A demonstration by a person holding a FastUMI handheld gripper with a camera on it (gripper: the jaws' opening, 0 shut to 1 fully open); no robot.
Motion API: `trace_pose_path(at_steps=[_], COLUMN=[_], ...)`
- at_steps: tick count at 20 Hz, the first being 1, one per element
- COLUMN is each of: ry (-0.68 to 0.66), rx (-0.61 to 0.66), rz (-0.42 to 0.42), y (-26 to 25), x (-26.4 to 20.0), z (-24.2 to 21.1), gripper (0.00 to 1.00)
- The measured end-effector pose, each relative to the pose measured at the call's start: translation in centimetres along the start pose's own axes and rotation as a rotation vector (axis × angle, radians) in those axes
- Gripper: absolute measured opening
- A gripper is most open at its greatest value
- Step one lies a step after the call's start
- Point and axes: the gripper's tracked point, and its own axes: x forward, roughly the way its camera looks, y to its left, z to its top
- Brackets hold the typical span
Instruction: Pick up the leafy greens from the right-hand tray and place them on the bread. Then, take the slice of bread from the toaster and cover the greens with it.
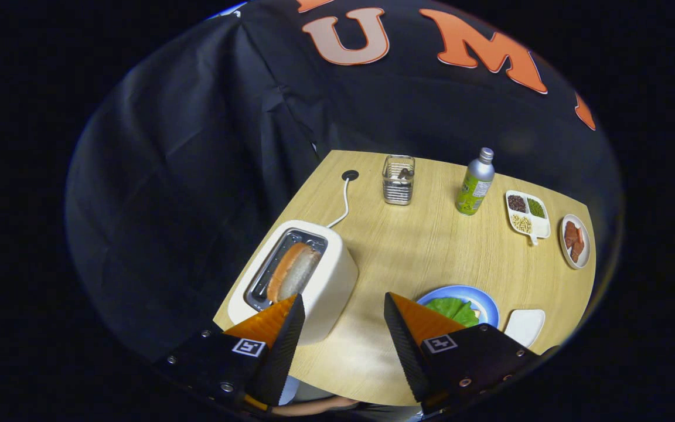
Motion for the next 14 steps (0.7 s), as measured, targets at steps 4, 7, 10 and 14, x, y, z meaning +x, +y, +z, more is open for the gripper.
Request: trace_pose_path(at_steps=[4,7,10,14], ry=[0.041,0.066,0.104,0.162], rx=[-0.002,-0.008,0.001,0.032], rz=[-0.012,-0.029,-0.058,-0.077], y=[2.5,4.0,4.5,4.9], x=[1.5,3.0,4.8,7.3], z=[1.0,1.6,1.6,0.9], gripper=[0.82,0.83,0.8,0.73])
